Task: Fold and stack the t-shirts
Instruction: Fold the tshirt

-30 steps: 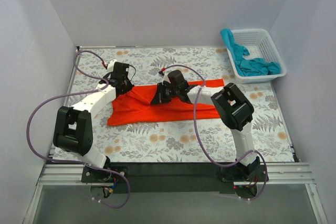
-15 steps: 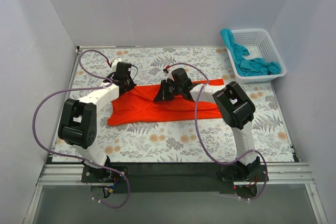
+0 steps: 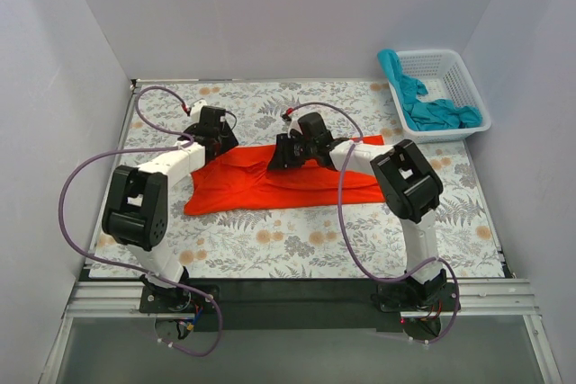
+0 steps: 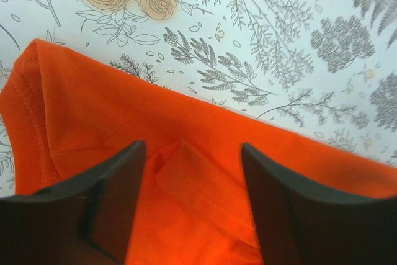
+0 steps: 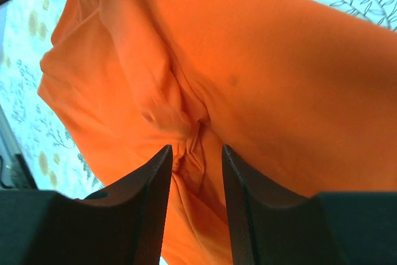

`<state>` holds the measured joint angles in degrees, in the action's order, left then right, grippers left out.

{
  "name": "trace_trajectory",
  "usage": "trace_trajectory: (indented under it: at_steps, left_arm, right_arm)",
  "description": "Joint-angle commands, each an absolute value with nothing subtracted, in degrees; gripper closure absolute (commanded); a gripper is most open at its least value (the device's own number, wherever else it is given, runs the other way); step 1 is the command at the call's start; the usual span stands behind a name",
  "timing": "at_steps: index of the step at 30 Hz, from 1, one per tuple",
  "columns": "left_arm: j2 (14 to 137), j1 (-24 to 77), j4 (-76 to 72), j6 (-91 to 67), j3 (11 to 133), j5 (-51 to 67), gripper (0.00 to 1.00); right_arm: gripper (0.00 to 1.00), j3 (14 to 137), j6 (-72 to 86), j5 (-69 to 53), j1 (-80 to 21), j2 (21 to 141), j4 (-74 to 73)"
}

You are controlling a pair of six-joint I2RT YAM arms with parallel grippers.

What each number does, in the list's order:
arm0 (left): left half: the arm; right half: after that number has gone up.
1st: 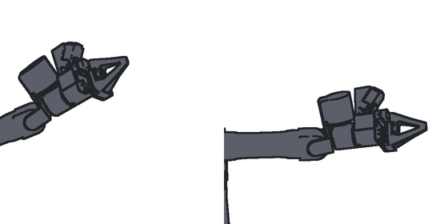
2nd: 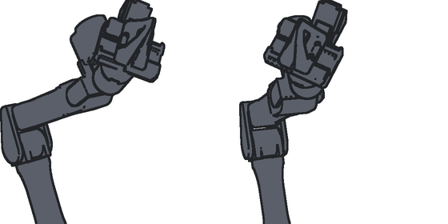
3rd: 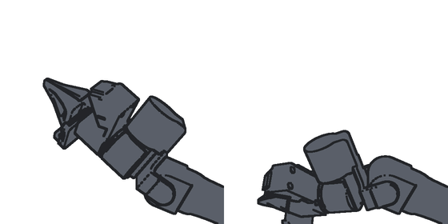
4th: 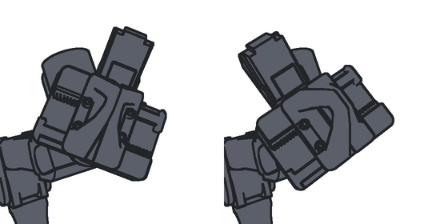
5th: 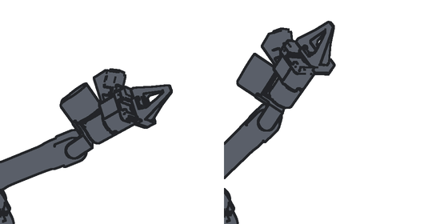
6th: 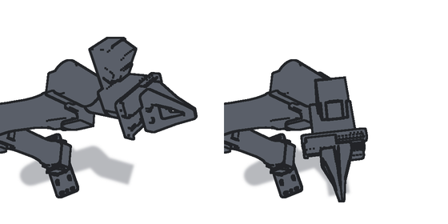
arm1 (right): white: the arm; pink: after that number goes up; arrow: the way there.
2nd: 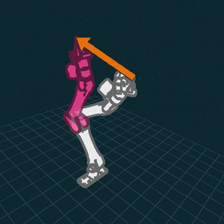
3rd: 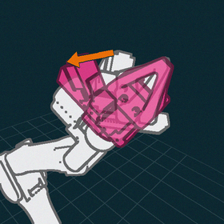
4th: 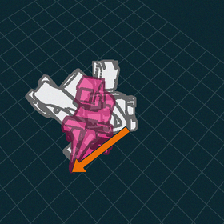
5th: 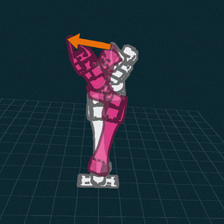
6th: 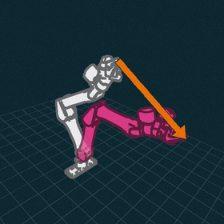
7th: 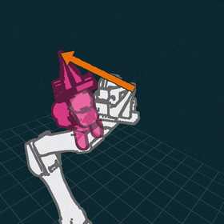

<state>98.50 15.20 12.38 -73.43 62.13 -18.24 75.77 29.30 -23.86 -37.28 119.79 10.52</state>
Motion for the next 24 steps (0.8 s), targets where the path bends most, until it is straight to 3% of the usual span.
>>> trace_trajectory:
  at_steps: [1, 6, 9, 10, 14, 17, 24]
  left_arm:
    - [92.2, 14.9, 13.4, -75.9, 64.6, -21.0, 0.34]
    - [82.9, 14.9, 22.2, -82.8, 61.4, -23.6, 0.31]
    - [79.1, 14.9, 25.6, -88.1, 56.4, -21.7, 0.40]
    - [78.5, 14.8, 25.9, -88.9, 54.5, -20.8, 0.50]
    - [77.4, 13.1, 26.8, -93.1, 47.2, -18.2, 0.71]
    - [76.9, 8.5, 26.9, -95.4, 42.0, -14.4, 0.78]
    - [76.9, 0.8, 27.7, -96.9, 36.1, -11.0, 0.80]
  right_arm:
    - [0.55, 78.0, 19.6, -21.9, -37.8, 113.8, 7.6]
    - [0.55, 80.4, 12.9, -20.6, -41.2, 111.9, 5.3]
    - [0.57, 84.0, 9.3, -21.2, -43.9, 113.5, 3.4]
    - [0.57, 85.9, 8.3, -21.4, -44.6, 114.9, 2.8]
    - [0.61, 90.7, 7.8, -23.5, -46.5, 119.3, 1.1]
    - [0.65, 93.1, 7.0, -24.7, -46.9, 122.0, 0.4]
    - [0.69, 98.3, 5.5, -23.9, -46.8, 128.6, -2.7]
